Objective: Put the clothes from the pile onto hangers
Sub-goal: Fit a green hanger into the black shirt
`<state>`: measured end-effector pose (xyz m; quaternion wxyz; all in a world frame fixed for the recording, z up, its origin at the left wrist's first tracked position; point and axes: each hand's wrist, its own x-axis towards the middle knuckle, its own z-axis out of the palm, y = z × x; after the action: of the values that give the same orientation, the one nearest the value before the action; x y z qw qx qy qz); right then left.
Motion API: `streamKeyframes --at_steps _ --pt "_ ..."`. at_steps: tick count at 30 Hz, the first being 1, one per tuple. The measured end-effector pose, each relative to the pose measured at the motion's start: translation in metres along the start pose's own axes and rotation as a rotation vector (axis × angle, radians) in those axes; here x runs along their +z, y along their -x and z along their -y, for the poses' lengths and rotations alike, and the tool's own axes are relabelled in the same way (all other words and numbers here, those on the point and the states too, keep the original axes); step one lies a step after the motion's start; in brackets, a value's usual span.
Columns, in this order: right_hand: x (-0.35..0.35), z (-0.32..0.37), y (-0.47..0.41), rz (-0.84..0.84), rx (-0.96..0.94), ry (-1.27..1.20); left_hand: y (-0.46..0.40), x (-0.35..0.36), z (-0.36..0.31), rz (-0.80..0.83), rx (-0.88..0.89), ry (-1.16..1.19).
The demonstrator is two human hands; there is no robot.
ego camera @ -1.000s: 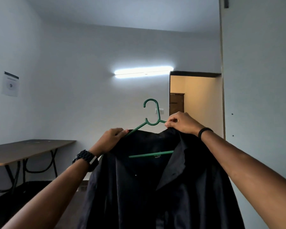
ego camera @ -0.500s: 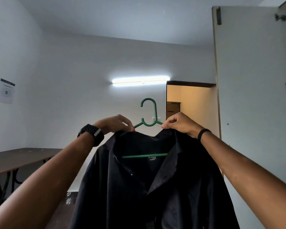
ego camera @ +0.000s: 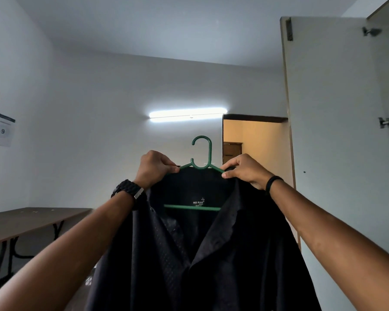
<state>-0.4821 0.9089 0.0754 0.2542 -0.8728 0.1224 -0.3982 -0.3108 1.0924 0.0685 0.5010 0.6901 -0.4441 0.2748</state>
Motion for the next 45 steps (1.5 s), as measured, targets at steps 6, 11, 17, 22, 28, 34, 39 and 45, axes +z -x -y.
streamKeyframes --at_steps 6,11,17,22,28,34,39,45 --pt "0.017 0.002 0.004 -0.317 -0.062 -0.014 0.007 0.018 0.000 -0.225 0.090 -0.026" --pt "0.023 -0.003 0.007 -0.408 -0.075 0.017 -0.004 0.019 -0.002 0.085 0.172 -0.334" --pt "0.015 0.013 0.005 -0.392 -0.147 0.264 0.005 0.025 -0.028 0.025 0.349 -0.790" --pt "-0.011 0.036 0.009 -0.308 -0.276 0.600 -0.003 0.018 -0.045 -0.017 0.356 -0.901" --pt "-0.035 0.062 0.018 -0.185 -0.173 0.868 -0.009 0.007 -0.074 -0.014 0.549 -1.133" --pt "-0.058 0.081 0.020 0.068 0.051 0.463 -0.021 -0.012 -0.085 0.190 0.564 -1.075" --pt "-0.071 0.069 0.031 0.244 -0.045 0.479 -0.027 -0.037 -0.087 0.402 0.373 -0.720" --pt "-0.062 0.052 0.029 0.040 -0.143 0.264 -0.031 -0.063 -0.120 0.559 0.249 -0.622"
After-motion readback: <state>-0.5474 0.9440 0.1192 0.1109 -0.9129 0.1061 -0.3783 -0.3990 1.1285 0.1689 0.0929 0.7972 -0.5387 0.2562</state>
